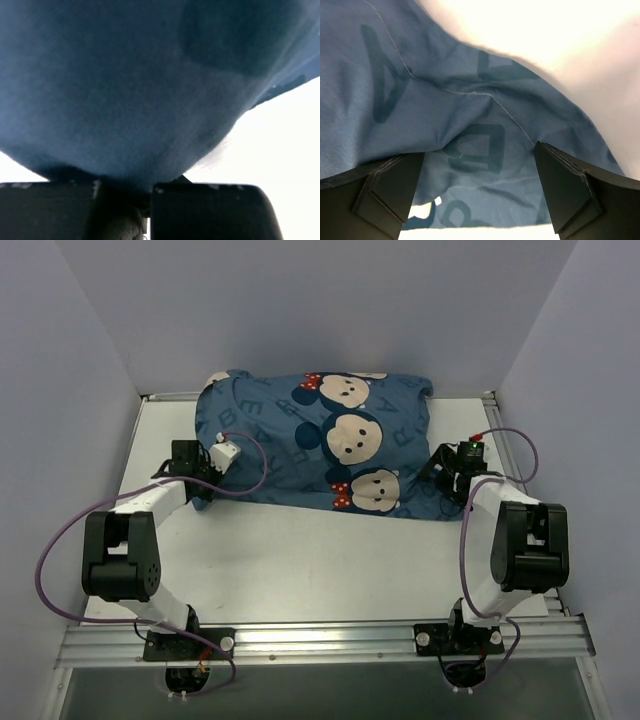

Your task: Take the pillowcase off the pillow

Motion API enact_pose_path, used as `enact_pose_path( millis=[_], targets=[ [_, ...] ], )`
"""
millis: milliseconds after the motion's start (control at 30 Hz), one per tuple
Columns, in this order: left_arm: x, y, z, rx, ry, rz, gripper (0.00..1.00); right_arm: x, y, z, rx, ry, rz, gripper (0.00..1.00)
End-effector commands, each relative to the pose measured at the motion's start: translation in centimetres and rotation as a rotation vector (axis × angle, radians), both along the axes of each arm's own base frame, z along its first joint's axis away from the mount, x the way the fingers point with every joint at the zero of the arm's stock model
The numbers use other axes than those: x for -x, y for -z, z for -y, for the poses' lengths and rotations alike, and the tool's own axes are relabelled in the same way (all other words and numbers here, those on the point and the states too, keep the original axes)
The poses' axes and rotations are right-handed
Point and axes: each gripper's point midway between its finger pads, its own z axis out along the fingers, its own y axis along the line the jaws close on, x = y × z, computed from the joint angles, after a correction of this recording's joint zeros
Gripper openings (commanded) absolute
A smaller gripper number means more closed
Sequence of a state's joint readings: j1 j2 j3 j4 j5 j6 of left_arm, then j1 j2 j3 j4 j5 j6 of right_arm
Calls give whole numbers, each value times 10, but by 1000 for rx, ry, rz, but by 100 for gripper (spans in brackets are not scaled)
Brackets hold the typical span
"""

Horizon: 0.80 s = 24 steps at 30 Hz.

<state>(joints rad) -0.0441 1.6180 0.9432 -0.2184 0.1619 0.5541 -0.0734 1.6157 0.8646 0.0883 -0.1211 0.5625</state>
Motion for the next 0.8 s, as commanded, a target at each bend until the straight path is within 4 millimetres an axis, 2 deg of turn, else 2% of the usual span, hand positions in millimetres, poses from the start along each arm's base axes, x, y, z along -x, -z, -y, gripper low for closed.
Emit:
enact_pose_path(
  millis=[0,67,133,167,200,233,300,333,367,400,467,500,533,600,633,667,700,733,767],
  targets=[
    [-22,-26,0,25,-34,124,2,-17,-8,-14,-94,-14,108,99],
    [-21,-34,3,47,-36,154,2,-15,0,-21,-133,-16,124,98],
    [-18,-53,8,81,-29,193,2,-9,11,-23,-134,-3,98,97],
    [-17,-59,8,87,-32,202,2,-2,24,-21,-132,17,49,96],
    [-15,-73,9,98,-39,230,2,0,30,-23,-141,14,31,93],
    [-14,-80,9,102,-40,243,2,4,41,-25,-156,12,2,83],
    [-10,-103,7,117,-48,276,2,6,47,-33,-203,2,1,61],
    [-9,-110,8,131,-46,284,2,2,44,-39,-234,-15,27,34],
    [-4,-118,8,138,-47,291,2,6,46,-41,-251,-13,28,20],
    [-6,-131,6,152,-61,306,2,7,44,-42,-266,-3,34,0],
    [-1,-138,3,166,-83,284,2,3,29,-41,-270,0,70,0],
    [1,-144,4,180,-95,281,2,1,21,-40,-270,-3,88,0],
    [-1,-159,0,185,-106,303,2,1,3,-40,-268,-9,115,0],
    [9,-173,-6,191,-124,282,2,-12,-36,-35,-239,-26,194,0],
    [8,-198,-5,198,-119,317,2,-12,-68,-33,-220,-34,251,0],
    [19,-207,-3,206,-112,298,2,-14,-90,-29,-192,-32,295,0],
    [23,-220,-2,210,-106,313,2,-24,-130,-25,-155,-48,380,0],
    [32,-246,-1,212,-96,338,2,-18,-164,-23,-128,-54,437,0],
    [38,-259,3,225,-75,345,2,-18,-187,-20,-99,-58,478,0]
  ],
)
